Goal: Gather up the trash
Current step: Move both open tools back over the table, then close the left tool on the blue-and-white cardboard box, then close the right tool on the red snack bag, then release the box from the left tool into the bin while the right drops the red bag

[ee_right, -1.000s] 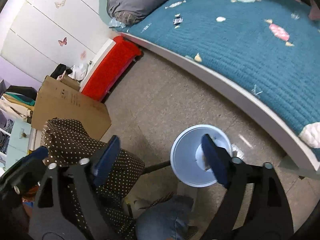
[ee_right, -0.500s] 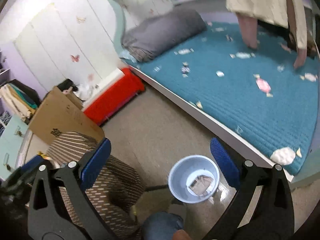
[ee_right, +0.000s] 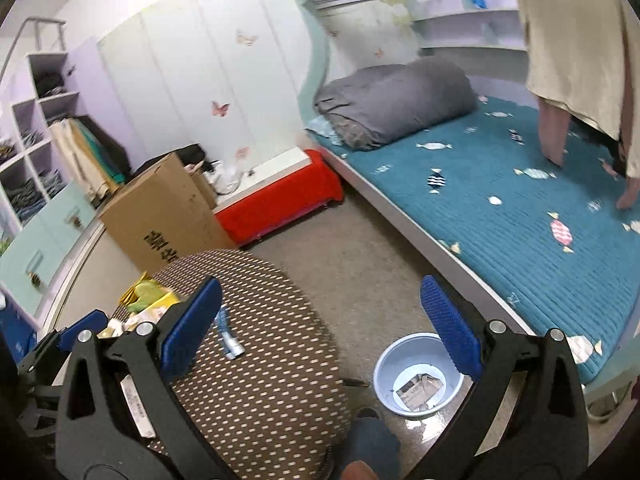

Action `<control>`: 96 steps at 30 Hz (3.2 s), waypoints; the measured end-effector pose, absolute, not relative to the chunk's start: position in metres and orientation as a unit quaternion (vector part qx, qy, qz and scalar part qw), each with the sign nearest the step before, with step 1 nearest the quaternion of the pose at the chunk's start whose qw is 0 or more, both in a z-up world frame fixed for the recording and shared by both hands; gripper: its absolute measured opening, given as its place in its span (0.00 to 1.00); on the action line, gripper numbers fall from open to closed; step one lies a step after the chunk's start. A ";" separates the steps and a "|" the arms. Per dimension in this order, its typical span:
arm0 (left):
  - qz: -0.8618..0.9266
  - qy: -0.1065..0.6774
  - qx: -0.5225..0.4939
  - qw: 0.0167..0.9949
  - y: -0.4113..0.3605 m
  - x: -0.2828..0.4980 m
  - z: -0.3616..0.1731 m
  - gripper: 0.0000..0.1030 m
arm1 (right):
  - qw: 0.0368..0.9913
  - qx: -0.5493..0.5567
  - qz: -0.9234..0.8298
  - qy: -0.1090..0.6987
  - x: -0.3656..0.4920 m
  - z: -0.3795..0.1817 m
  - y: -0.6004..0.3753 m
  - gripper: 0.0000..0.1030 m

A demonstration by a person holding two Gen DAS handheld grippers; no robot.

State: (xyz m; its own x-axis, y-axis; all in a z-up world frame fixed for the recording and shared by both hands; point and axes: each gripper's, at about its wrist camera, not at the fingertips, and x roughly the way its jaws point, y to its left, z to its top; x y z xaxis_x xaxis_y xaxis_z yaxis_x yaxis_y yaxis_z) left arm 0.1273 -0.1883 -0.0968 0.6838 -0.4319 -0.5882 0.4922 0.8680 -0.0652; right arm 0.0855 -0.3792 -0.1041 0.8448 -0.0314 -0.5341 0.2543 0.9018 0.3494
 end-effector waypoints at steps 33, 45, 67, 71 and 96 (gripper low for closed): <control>-0.041 0.424 0.021 0.905 -0.032 0.133 -0.212 0.91 | 0.929 0.096 0.094 0.344 0.132 -0.145 -0.239 0.94; -0.092 0.449 -0.002 0.889 -0.012 0.136 -0.227 0.26 | 0.922 0.013 0.153 0.354 0.182 -0.173 -0.179 0.94; -0.146 0.404 -0.062 0.901 -0.014 0.130 -0.183 0.23 | 0.926 0.110 0.172 0.319 0.153 -0.141 -0.245 0.52; -0.163 0.383 -0.059 0.908 -0.025 0.131 -0.162 0.23 | 0.932 0.132 0.158 0.297 0.144 -0.124 -0.271 0.52; -0.346 0.335 -0.018 0.876 -0.210 0.166 -0.101 0.23 | 0.930 0.246 -0.077 0.264 0.095 -0.128 -0.481 0.52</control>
State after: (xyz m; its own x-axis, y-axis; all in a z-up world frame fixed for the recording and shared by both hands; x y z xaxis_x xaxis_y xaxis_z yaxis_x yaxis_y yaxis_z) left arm 0.1665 -0.2101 -0.1013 0.5366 -0.6183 -0.5742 0.5949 0.7598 -0.2623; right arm 0.0946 -0.4812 -0.1281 0.8492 -0.0128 -0.5280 0.2722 0.8673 0.4167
